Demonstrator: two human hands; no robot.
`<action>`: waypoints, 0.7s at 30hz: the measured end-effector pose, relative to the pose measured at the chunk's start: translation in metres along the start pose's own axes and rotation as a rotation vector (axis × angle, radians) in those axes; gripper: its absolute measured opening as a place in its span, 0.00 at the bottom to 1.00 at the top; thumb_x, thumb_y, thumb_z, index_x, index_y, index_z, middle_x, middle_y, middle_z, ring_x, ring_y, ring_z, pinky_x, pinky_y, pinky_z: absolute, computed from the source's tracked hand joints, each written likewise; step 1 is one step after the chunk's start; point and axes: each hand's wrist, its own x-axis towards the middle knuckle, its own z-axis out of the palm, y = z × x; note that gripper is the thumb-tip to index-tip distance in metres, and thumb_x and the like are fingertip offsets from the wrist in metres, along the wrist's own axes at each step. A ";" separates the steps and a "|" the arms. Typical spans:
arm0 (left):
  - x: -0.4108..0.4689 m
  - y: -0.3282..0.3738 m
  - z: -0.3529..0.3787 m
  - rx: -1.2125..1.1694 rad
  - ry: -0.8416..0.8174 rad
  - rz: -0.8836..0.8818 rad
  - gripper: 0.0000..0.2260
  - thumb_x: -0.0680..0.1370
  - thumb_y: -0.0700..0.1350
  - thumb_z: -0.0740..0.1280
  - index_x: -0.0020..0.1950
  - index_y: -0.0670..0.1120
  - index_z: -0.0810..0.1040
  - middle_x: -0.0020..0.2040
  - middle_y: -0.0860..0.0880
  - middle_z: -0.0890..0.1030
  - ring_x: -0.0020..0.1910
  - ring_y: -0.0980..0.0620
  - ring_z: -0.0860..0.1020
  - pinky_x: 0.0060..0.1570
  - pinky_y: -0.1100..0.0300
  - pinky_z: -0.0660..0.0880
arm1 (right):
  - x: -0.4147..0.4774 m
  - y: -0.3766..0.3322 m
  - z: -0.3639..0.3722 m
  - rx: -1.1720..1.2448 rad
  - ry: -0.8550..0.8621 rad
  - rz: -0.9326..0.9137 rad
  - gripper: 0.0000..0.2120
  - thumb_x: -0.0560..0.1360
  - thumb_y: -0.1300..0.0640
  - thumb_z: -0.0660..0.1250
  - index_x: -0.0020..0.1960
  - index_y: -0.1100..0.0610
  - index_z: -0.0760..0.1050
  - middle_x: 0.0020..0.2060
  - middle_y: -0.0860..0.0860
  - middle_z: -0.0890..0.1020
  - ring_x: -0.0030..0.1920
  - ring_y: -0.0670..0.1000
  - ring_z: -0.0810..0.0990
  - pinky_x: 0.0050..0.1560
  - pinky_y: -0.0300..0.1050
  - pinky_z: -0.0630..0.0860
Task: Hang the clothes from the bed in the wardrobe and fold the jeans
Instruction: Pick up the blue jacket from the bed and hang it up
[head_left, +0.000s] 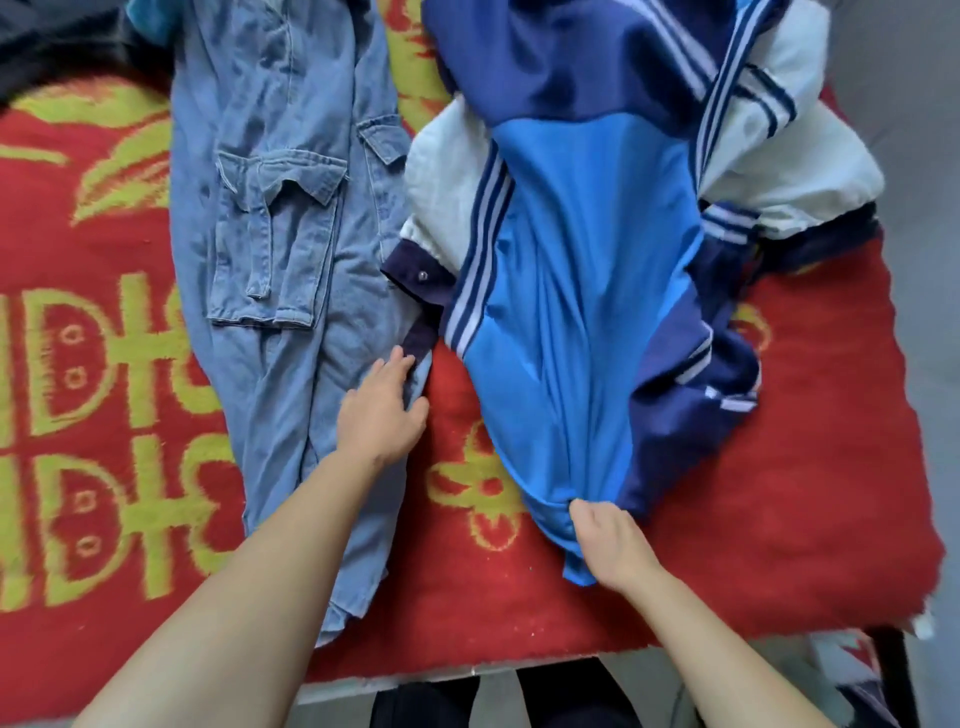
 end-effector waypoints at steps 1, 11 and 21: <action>-0.005 0.006 0.003 -0.019 0.054 -0.006 0.31 0.78 0.50 0.65 0.78 0.48 0.59 0.78 0.47 0.62 0.77 0.46 0.61 0.71 0.41 0.62 | -0.009 0.004 0.009 -0.046 -0.112 -0.012 0.12 0.79 0.65 0.58 0.61 0.61 0.71 0.55 0.63 0.79 0.55 0.62 0.80 0.53 0.54 0.73; -0.070 0.070 0.028 0.218 0.298 0.535 0.10 0.71 0.37 0.69 0.52 0.43 0.80 0.73 0.41 0.70 0.73 0.38 0.67 0.63 0.42 0.70 | -0.074 -0.004 0.027 0.047 -0.286 -0.056 0.10 0.79 0.60 0.57 0.59 0.56 0.69 0.56 0.60 0.77 0.56 0.63 0.78 0.52 0.57 0.72; -0.193 0.106 -0.112 -0.247 0.510 0.020 0.15 0.64 0.50 0.63 0.38 0.41 0.81 0.35 0.37 0.80 0.37 0.37 0.77 0.35 0.49 0.70 | -0.112 0.003 -0.078 0.836 -0.023 0.342 0.20 0.77 0.38 0.64 0.53 0.55 0.81 0.47 0.51 0.81 0.50 0.53 0.78 0.46 0.46 0.71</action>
